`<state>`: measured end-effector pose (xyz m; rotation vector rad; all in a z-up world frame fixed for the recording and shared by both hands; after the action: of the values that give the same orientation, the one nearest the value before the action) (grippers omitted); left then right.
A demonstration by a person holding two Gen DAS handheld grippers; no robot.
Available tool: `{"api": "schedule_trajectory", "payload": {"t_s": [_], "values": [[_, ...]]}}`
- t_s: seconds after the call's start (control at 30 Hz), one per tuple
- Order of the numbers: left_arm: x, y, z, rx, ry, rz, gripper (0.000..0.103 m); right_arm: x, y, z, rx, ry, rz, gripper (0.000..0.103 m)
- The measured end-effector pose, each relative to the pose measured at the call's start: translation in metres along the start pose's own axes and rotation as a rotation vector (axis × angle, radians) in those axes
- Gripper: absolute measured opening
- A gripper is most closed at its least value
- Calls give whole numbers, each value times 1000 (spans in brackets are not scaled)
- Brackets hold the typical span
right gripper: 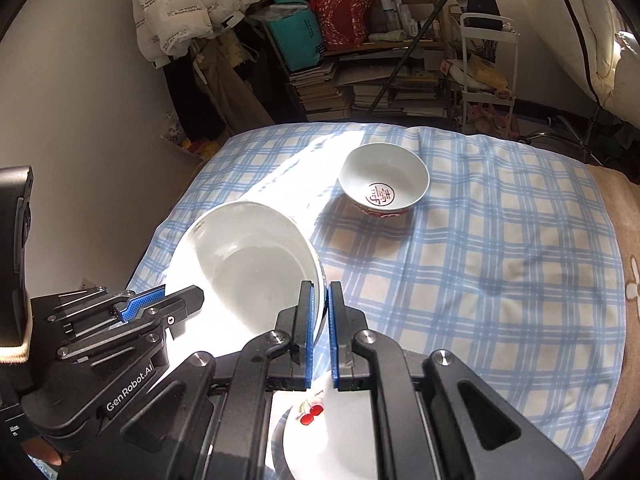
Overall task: Organize plates and bowls
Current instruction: 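Lift the red-patterned bowl with both grippers and carry it to the large white bowl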
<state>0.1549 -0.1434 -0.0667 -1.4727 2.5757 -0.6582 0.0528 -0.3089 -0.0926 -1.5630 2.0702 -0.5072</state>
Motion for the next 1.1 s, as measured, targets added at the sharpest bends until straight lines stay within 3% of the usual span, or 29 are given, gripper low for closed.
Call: {"api": "schedule_trajectory", "payload": {"t_s": [0.43, 1.1], "values": [[-36, 18, 4, 0, 20, -60, 10, -37, 8, 10, -8, 13, -66, 8], [-63, 26, 46, -56, 38, -94, 10, -48, 15, 60, -84, 30, -93, 8]]}}
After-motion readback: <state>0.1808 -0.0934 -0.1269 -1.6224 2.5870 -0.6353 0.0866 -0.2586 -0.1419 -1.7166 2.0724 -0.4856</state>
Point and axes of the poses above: each gripper's, at about its wrist camera, not at the fingertips, and z roughly the way its jaws point, x to its right, y to its underside, the point moved 4 cm from there along z, roughly the way its jaws point, and after that the axes turned 12 degrees about y, right-handed, at the moved point
